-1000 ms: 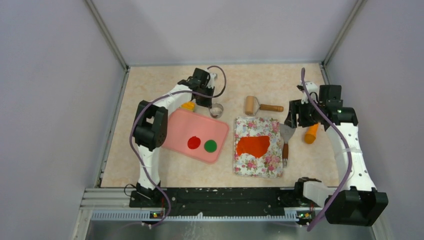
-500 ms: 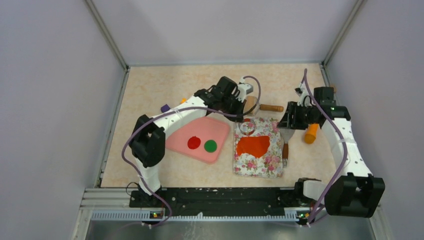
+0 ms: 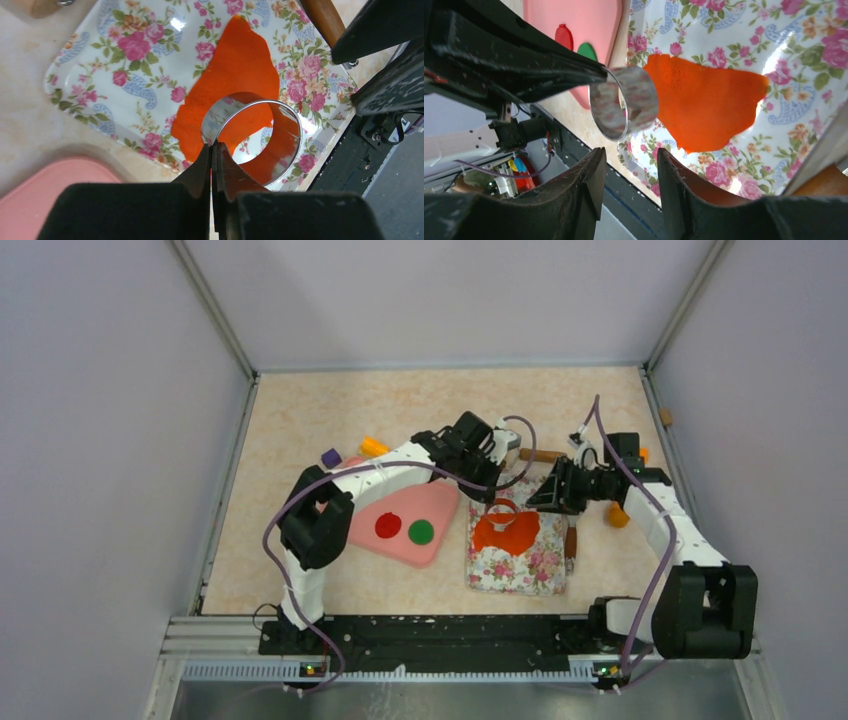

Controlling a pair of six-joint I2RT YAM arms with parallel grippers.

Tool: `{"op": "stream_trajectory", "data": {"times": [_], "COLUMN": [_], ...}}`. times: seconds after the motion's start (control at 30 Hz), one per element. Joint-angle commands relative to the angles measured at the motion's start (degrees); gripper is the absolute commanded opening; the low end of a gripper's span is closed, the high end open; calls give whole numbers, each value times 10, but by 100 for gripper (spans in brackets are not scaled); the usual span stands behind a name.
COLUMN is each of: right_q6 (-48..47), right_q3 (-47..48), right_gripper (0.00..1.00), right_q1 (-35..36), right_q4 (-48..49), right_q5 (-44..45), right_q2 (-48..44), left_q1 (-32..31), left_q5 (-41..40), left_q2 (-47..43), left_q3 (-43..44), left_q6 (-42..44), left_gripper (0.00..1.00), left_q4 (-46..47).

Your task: Roll out the dumpling wrappers from the dough

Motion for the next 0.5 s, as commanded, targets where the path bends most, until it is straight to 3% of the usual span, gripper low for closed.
{"op": "stream_trajectory", "data": {"times": [0.0,0.23,0.47], "right_q6": [29,33,15], "right_q3": [-6,-18,-27], "right_gripper": [43,35,33], "right_q1": [30,43,58], "right_q4": [73,89,62], "right_q5": [-23,7,23], "right_q2": [13,49,51], "left_q1": [-21,-33,-34], "left_q5": [-6,-6,-10], "left_q2": [12,25,28], "left_q3": [23,32,35], "left_q6": [8,20,17], "left_gripper": [0,0,0], "left_q4": [27,28,32]}}
